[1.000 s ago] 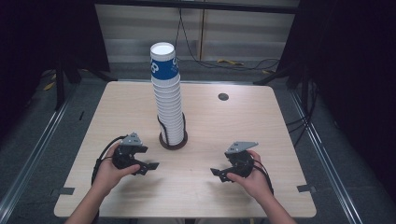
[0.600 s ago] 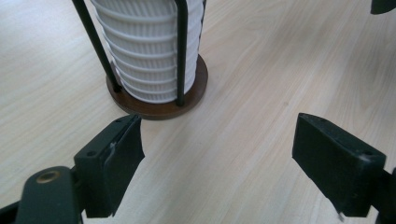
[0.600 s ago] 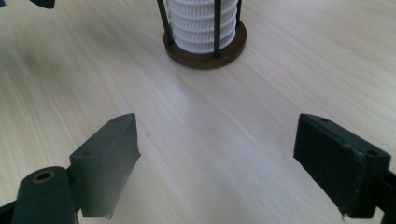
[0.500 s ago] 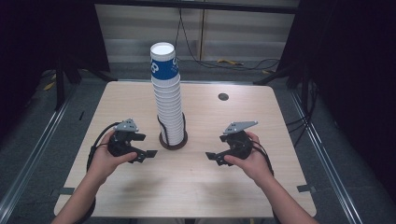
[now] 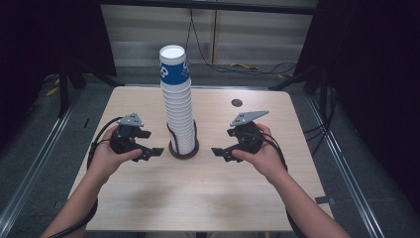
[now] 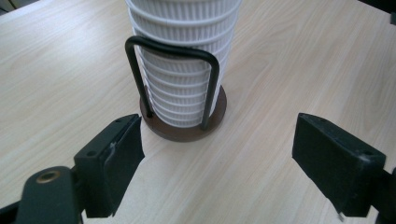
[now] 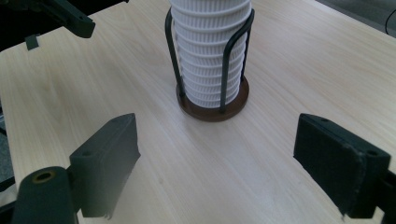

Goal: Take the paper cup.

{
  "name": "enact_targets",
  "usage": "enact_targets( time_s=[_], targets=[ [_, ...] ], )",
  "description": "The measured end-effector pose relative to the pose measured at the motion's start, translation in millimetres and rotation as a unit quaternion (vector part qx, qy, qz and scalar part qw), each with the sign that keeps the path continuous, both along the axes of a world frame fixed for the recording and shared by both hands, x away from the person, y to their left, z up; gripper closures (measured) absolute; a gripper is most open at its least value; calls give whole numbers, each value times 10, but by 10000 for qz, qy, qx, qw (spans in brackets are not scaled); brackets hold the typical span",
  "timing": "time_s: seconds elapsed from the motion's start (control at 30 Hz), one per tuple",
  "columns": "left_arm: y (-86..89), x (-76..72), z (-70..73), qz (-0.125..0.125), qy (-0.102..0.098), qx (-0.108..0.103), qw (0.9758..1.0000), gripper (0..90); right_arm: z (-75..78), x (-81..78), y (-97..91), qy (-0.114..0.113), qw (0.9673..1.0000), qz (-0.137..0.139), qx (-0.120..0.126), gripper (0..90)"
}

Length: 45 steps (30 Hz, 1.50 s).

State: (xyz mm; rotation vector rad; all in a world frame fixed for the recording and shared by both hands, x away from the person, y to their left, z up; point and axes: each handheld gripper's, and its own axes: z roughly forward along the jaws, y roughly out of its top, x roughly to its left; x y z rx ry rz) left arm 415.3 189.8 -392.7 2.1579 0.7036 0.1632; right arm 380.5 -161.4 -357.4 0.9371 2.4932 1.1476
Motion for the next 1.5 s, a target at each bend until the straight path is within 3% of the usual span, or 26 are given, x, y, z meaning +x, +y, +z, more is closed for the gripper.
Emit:
enact_targets(
  time_s=[0.2,0.4,0.67,1.5],
  targets=[
    [-32,41,110,-28,-79,11,10000,161,88,56,41,-15,10000,30,41,133],
    [-80,106,280,-38,-196,-3,9998,162,260,139,108,-109,9999,-10,68,132],
    [-87,161,401,13,-241,-45,9997,162,468,257,193,-187,9998,-9,118,132],
    [-139,278,675,-51,-399,-16,9992,162,758,414,392,-322,9993,45,200,131]
  ],
)
